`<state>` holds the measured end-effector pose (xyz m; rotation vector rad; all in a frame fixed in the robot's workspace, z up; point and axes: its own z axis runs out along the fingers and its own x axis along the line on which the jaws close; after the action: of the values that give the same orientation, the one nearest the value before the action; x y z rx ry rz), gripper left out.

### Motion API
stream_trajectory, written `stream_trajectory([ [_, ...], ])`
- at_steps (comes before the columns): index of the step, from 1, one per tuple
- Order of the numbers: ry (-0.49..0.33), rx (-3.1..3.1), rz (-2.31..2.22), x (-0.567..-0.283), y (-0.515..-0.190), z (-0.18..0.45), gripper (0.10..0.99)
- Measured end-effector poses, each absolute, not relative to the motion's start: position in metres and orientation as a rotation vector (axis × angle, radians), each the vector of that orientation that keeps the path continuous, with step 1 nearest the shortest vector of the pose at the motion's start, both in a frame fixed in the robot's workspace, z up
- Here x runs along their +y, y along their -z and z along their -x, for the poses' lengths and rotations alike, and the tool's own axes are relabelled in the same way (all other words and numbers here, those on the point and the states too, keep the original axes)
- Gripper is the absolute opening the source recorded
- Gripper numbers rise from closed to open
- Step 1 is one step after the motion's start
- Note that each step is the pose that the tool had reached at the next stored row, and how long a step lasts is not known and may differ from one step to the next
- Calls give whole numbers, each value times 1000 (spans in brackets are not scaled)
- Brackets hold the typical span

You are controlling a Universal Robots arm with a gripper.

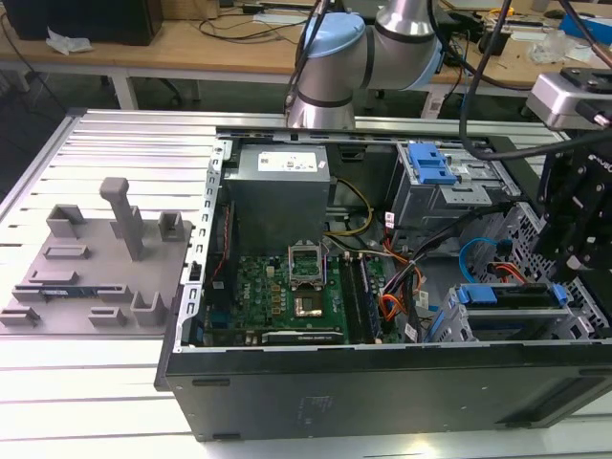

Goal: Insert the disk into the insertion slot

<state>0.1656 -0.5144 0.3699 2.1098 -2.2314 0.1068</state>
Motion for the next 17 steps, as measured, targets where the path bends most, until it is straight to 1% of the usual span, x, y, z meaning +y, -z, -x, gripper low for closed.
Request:
stream_trajectory([
  [5, -164, -2202, -2082, -493, -371, -166, 424],
  [12, -302, -2123, -2007, -463, -371, -166, 424],
  [17, -334, -2103, -1990, -455, -371, -154, 424],
])
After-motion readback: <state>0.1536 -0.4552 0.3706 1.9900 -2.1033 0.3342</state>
